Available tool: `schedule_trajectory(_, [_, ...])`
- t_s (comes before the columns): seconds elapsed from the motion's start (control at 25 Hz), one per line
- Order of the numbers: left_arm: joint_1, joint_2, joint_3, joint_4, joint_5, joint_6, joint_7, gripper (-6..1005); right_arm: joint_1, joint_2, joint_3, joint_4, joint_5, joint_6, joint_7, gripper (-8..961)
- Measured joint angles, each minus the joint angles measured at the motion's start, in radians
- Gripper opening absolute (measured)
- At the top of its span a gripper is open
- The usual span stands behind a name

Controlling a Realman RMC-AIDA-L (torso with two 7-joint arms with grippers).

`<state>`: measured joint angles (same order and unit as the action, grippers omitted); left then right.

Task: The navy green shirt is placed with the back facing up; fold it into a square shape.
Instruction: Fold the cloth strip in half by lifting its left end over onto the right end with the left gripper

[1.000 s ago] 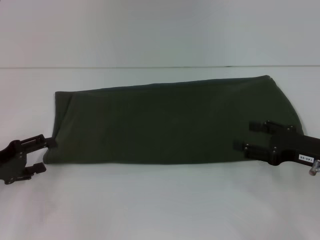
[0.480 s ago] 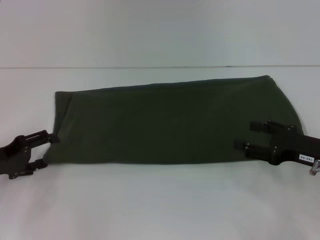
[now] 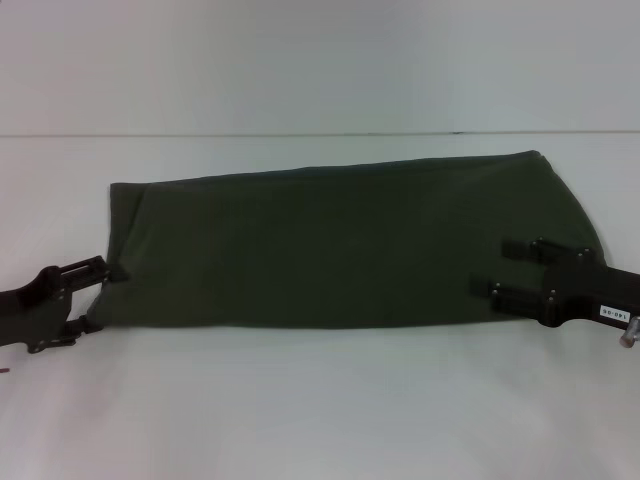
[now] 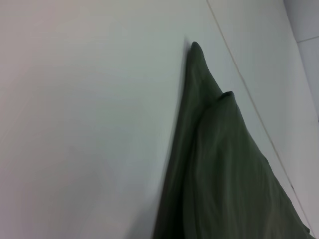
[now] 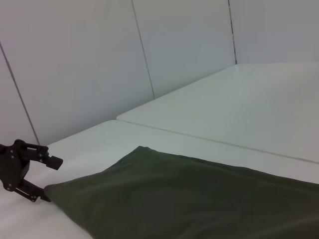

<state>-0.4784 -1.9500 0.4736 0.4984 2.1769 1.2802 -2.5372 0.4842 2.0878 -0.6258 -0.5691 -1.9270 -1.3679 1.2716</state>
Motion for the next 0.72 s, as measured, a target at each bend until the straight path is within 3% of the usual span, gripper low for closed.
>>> schedule_trajectory(0.28, [-0.018, -0.002, 0.062, 0.000, 0.000, -0.043, 0.000, 919, 0.003, 0.000, 0.001, 0.000, 0.001, 0.000, -0.001, 857])
schedule_trajectory(0.48, [-0.031, -0.003, 0.094, 0.019, 0.001, -0.060, -0.005, 851, 0.002, 0.000, 0.004, -0.004, 0.003, 0.000, 0.002, 857])
schedule_trajectory(0.72, [-0.045, -0.004, 0.129, 0.022, 0.001, -0.072, -0.007, 621, 0.004, 0.000, 0.005, -0.007, 0.005, 0.000, 0.007, 857])
